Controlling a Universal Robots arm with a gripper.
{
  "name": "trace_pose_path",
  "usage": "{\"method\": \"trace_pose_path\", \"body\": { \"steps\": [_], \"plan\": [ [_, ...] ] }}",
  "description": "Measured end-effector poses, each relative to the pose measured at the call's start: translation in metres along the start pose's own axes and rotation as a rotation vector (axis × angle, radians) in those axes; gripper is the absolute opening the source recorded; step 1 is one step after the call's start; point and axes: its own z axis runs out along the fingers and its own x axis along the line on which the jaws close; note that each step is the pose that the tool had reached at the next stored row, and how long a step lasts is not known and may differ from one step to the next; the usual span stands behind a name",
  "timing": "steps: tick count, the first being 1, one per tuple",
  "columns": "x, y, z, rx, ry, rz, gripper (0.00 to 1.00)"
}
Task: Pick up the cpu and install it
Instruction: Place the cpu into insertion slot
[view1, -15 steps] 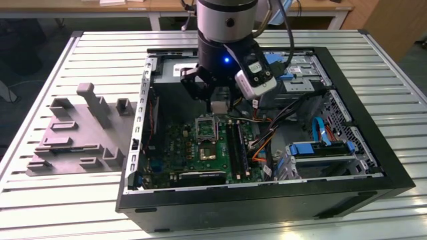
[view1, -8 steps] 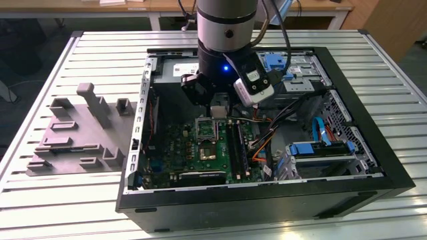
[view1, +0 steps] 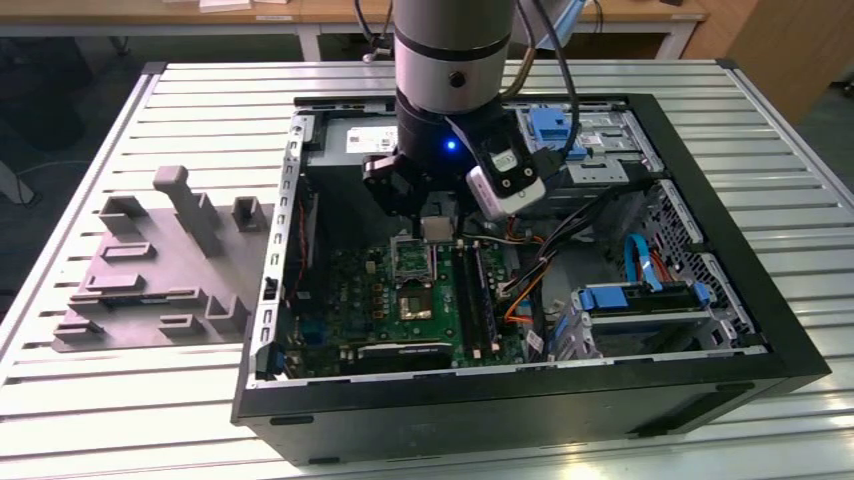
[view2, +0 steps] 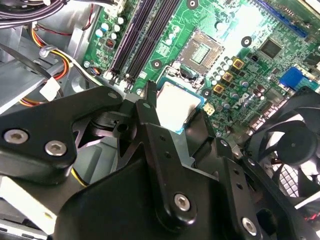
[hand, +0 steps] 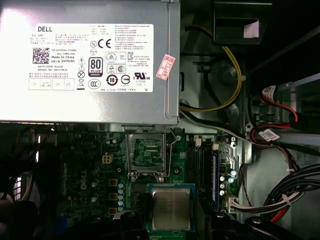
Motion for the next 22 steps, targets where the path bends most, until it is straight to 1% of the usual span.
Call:
{"method": "trace_pose_path", "body": {
  "steps": [5, 8, 10, 13, 15, 19, 22],
  "plan": [
    [0.0001, 0.0000, 0.0002, -0.0002, -0.0001, 0.000, 0.47],
    [0.0018, -0.0001, 0.0018, -0.0005, -0.0002, 0.000, 0.47],
    [0.0021, -0.0026, 0.0032, -0.0003, 0.0001, -0.003, 0.47],
    [0.0022, -0.0084, 0.0046, -0.0004, 0.0001, -0.005, 0.47],
    [0.0025, -0.0105, 0.0054, 0.0000, 0.0001, -0.005, 0.47],
    [0.0057, -0.0114, 0.0110, 0.0000, 0.0003, -0.009, 0.47],
    [0.0110, -0.0117, 0.0164, 0.0002, 0.0004, -0.009, 0.47]
  ]
}}
